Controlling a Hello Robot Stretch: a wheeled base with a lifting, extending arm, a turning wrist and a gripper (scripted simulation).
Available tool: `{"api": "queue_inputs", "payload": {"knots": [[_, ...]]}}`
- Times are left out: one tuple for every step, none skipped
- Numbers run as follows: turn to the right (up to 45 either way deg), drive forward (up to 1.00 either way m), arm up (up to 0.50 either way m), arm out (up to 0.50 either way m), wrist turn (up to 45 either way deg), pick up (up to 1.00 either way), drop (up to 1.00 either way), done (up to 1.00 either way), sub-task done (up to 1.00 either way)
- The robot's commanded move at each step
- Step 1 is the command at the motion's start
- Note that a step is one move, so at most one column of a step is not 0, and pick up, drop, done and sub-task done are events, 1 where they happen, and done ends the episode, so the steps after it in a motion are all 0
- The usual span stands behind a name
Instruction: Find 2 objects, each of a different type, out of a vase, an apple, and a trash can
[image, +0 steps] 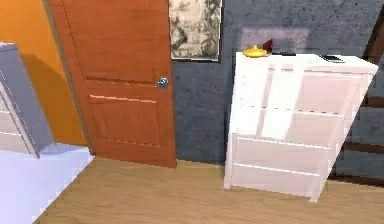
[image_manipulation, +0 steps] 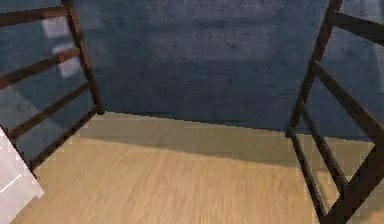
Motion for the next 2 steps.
{"api": "queue_inputs", "payload": {"knots": [[-3.0, 0.0, 0.0, 0.0, 0.0, 0.0, 0.0, 0.0, 0.0], [0.0, 0.65, 0.0, 0.0, 0.0, 0.0, 0.0, 0.0, 0.0]]}}
